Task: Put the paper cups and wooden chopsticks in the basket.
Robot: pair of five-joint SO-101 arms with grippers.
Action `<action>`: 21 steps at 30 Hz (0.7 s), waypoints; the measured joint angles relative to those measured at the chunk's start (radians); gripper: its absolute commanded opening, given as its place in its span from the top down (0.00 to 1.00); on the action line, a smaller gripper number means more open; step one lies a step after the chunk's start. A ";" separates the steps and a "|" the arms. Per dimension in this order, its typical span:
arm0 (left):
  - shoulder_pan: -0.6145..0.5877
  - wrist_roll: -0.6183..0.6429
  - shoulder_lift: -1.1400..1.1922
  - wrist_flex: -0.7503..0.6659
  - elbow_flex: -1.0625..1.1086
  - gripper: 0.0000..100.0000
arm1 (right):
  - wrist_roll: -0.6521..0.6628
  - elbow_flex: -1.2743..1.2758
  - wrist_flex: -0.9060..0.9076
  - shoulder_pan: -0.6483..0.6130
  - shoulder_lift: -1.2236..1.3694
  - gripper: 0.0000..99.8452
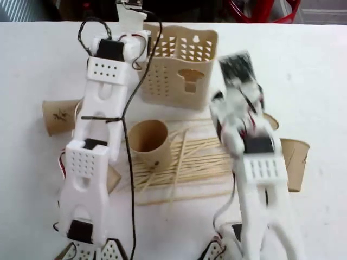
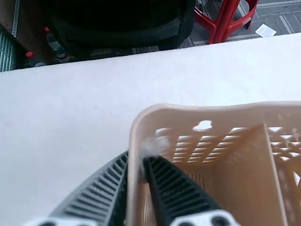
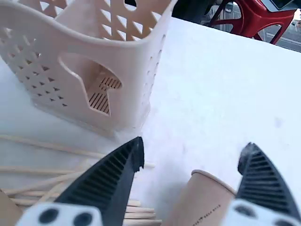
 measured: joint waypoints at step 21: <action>0.032 -0.087 0.005 0.347 -0.489 0.87 | 0.163 -0.359 0.566 0.315 0.011 0.68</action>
